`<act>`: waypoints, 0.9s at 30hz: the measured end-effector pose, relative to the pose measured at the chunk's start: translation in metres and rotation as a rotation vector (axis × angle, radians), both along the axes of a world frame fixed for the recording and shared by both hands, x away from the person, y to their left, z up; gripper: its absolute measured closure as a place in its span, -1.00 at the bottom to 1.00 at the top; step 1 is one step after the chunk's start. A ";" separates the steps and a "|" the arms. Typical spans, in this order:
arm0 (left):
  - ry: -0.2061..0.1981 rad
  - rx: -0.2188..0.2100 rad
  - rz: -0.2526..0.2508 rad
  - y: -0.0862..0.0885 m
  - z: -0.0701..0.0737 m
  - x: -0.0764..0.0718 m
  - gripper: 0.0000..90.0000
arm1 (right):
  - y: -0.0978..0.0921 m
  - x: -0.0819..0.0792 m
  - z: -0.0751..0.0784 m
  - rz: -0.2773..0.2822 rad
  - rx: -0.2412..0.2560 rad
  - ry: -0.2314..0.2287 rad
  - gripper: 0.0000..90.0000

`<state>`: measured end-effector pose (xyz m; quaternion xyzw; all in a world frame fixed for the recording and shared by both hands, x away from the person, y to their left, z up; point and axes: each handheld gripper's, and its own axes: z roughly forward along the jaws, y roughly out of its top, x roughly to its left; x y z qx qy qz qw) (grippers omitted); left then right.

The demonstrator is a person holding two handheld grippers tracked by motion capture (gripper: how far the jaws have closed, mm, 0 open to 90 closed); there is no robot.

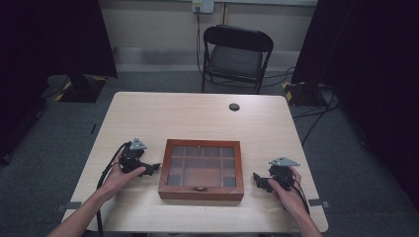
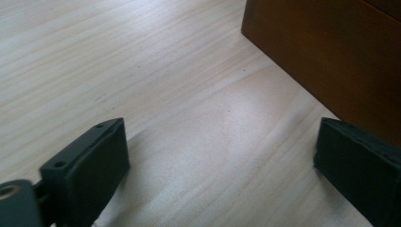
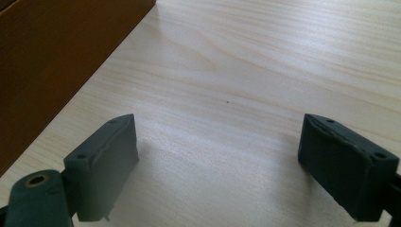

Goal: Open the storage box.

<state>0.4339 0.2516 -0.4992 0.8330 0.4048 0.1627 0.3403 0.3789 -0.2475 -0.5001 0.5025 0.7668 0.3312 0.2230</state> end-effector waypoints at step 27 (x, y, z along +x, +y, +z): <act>-0.025 -0.217 -0.063 0.005 0.051 -0.016 -0.36 | 0.000 0.000 0.000 0.000 -0.001 0.000 -0.73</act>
